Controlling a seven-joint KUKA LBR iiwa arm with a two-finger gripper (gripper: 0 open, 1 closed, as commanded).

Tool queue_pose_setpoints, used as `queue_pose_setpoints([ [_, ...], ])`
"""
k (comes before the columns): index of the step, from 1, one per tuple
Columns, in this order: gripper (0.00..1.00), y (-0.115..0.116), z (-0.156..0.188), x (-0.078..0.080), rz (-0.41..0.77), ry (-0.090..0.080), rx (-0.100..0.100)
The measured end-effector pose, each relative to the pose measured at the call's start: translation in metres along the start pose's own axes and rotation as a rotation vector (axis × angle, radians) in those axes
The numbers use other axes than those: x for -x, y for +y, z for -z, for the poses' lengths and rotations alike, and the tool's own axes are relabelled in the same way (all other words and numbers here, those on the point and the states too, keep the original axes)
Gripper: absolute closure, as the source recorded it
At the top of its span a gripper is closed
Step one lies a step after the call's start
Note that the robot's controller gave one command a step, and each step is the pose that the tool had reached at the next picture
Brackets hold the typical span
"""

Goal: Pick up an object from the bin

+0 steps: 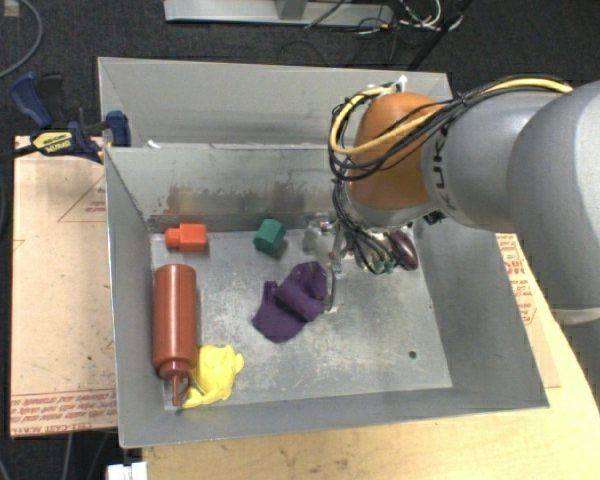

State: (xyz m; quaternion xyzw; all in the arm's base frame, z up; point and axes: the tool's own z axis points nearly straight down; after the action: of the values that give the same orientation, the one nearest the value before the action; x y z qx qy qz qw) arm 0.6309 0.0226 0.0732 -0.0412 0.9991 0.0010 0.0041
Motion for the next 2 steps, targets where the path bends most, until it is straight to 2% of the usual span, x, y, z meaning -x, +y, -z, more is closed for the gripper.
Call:
queue_pose_setpoints([
  [1, 0.0, 0.028, -0.002, -0.001, 0.212, 0.0, -0.002],
  [2, 1.0, 0.058, 0.001, -0.042, 0.039, -0.002, 0.001],
])
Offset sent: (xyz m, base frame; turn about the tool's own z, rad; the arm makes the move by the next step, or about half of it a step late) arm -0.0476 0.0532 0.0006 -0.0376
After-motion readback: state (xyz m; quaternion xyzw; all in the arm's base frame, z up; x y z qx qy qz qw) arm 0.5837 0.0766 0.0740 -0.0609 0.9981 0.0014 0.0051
